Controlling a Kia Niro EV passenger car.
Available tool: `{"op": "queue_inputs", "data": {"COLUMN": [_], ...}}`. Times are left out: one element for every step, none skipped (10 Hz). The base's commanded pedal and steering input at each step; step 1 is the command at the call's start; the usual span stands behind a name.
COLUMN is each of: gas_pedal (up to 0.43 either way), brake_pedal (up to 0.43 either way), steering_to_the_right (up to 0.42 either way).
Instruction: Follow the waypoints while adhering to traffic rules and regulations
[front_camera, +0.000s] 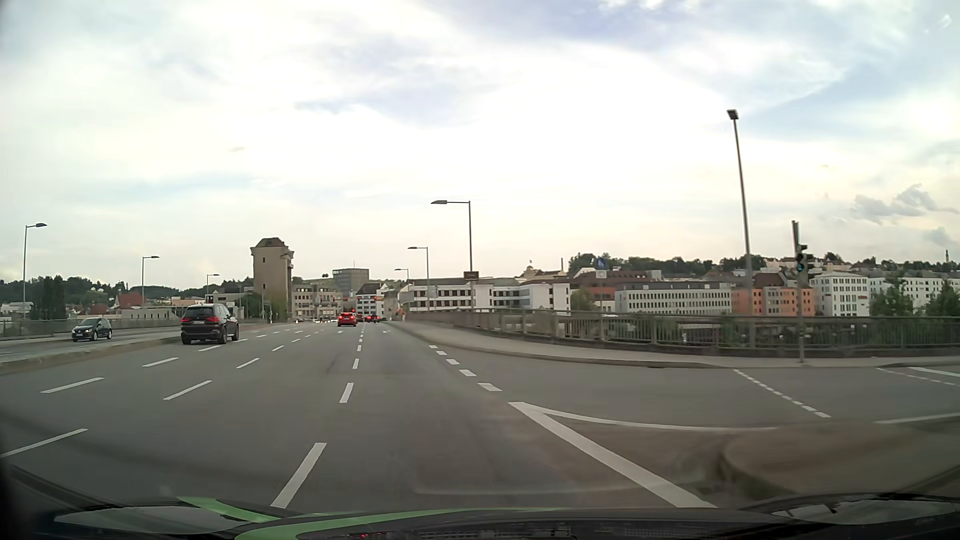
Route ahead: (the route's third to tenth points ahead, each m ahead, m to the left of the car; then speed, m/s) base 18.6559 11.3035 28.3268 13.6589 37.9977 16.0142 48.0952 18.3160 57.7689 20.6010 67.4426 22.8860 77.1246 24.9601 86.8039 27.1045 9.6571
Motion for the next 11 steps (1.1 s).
{"op": "queue_inputs", "data": {"gas_pedal": [0.280,0.280,0.280,0.280,0.280,0.280,0.280,0.280,0.268,0.260,0.260], "brake_pedal": [0.000,0.000,0.000,0.000,0.000,0.000,0.000,0.000,0.000,0.000,0.000], "steering_to_the_right": [-0.099,-0.093,-0.088,-0.083,-0.076,-0.071,-0.068,-0.064,-0.055,-0.049,-0.042]}}
